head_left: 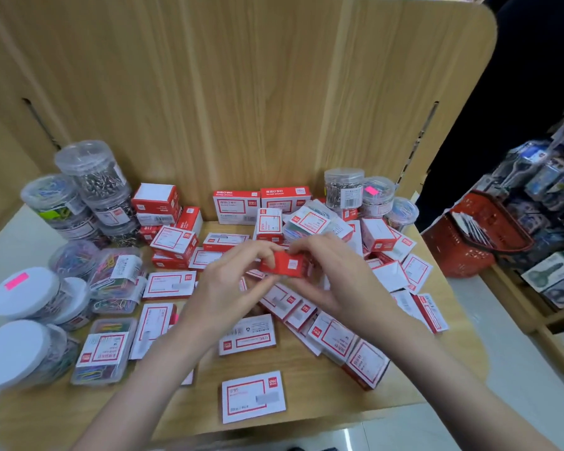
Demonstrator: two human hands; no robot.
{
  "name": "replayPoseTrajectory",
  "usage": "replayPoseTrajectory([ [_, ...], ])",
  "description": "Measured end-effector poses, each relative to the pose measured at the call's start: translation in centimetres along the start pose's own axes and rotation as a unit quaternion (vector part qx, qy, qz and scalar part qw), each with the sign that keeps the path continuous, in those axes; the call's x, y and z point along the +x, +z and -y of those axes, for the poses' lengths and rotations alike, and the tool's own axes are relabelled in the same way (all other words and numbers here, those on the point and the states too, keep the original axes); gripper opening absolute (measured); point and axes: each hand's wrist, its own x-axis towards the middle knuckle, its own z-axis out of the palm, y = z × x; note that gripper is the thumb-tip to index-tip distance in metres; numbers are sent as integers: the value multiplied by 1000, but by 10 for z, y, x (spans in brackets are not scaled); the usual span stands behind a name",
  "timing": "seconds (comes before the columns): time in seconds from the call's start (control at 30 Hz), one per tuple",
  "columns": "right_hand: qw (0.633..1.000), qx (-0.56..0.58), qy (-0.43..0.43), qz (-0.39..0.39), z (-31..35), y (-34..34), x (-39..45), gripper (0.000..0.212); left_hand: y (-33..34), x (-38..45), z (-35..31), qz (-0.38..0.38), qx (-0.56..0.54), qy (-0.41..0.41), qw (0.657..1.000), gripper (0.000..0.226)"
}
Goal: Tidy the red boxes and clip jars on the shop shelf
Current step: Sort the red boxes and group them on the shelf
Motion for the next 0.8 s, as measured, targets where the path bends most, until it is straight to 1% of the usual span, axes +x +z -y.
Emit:
replayPoseTrajectory([
  [0.07, 998, 47, 34, -10, 10, 8, 17, 25, -11, 0, 4, -39, 27, -13, 999, 17],
  [0.13, 994, 82, 70, -21, 18, 19, 37, 22, -25, -4, 14, -90, 89, -50, 991, 23],
  [0.2, 992, 86, 91, -35, 24, 35, 61, 17, -38, -11, 28, -110, 170, -105, 974, 29],
  [0.27, 989, 75, 121, -33, 29, 51, 87, 14, -47, -19, 40, -95, 239, -145, 955, 33],
  [0.37, 991, -18, 135, -2, 31, 76, 121, 18, -52, -26, 50, -47, 297, -154, 941, 34],
  [0.43, 988, -54, 142, 18, 30, 92, 136, 21, -53, -27, 52, -19, 309, -156, 938, 33],
  [0.53, 983, -62, 171, 27, 28, 109, 148, 25, -54, -27, 55, -5, 310, -152, 938, 32],
  [0.57, 981, -47, 184, 27, 28, 114, 150, 25, -55, -27, 57, -5, 310, -145, 940, 32],
  [0.63, 977, 22, 211, 34, 26, 118, 149, 20, -56, -29, 61, -8, 304, -126, 944, 29],
  [0.7, 968, 88, 227, 51, 24, 120, 142, 7, -58, -31, 64, -15, 293, -109, 950, 25],
  [0.73, 967, 102, 228, 57, 22, 119, 140, 8, -58, -32, 65, -17, 290, -107, 951, 25],
  [0.8, 969, 91, 219, 72, 18, 114, 138, 19, -57, -33, 66, -13, 280, -113, 953, 24],
])
